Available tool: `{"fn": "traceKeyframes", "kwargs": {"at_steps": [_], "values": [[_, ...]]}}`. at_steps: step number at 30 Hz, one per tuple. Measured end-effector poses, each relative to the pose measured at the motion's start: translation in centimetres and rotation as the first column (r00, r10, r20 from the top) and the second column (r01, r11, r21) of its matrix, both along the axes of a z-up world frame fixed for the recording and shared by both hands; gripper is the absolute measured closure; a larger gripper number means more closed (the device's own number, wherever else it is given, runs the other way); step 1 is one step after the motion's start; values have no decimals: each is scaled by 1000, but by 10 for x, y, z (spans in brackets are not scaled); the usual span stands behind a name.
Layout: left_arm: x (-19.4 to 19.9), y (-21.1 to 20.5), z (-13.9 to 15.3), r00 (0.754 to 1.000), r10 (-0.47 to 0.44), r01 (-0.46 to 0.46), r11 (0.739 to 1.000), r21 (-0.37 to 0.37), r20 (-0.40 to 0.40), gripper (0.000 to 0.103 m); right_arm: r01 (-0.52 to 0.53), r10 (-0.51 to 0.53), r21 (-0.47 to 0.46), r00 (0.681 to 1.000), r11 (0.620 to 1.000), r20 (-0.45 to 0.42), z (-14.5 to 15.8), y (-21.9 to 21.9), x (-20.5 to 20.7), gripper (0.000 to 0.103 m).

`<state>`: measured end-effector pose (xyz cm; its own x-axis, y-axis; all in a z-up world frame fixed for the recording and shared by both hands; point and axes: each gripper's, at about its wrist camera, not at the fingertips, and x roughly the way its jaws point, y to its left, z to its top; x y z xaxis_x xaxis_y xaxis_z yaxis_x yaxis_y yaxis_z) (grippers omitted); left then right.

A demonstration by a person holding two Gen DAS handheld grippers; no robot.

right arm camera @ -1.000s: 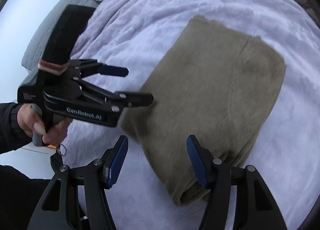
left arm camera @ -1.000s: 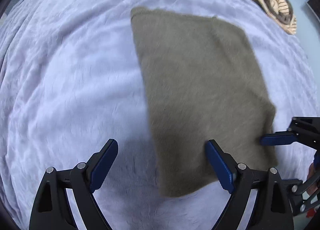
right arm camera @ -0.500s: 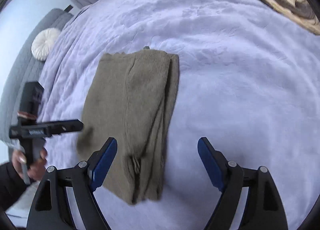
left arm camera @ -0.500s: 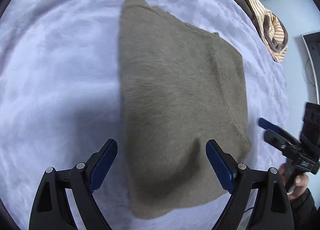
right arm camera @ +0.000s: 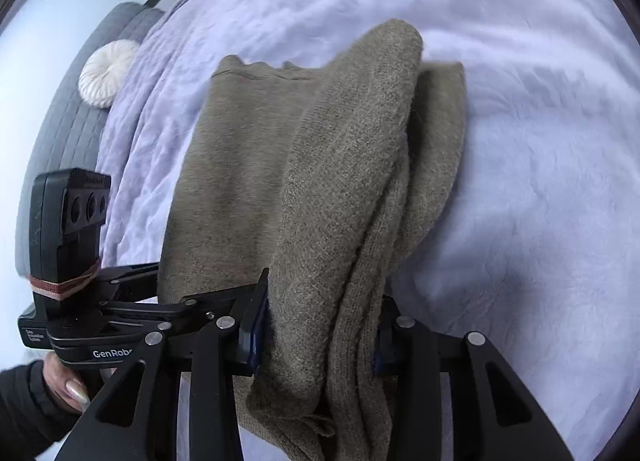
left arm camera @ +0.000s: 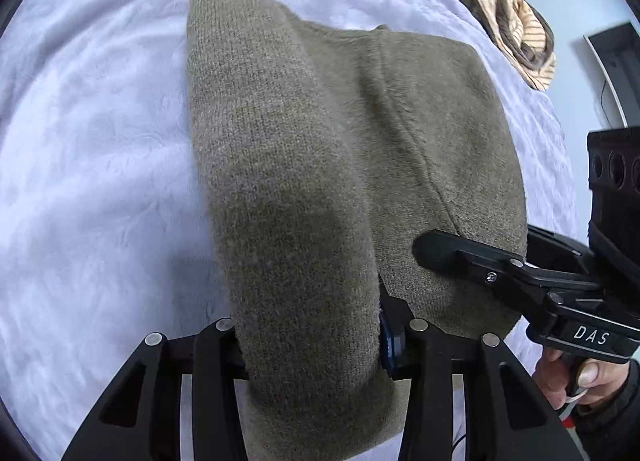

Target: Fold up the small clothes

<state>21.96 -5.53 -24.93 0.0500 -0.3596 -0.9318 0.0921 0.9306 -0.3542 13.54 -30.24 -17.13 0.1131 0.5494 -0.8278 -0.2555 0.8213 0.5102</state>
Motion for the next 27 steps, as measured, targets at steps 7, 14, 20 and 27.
{"fn": "traceKeyframes", "kwargs": {"at_steps": [7,14,20,27], "values": [[-45,-5,30,999,-34,33,998,54,21,58,-33,33,-3,999,999,5,25,10,-40,62],[-112,3,39,998,-69,69,996,52,4,58,-44,44,-12,999,999,-17,35,15,-106,62],[-171,22,33,994,-98,100,994,53,-47,58,-65,63,-32,996,997,-61,31,27,-170,62],[-215,37,11,988,-123,134,983,125,-92,48,-93,80,-87,987,992,-138,0,45,-213,58]]}}
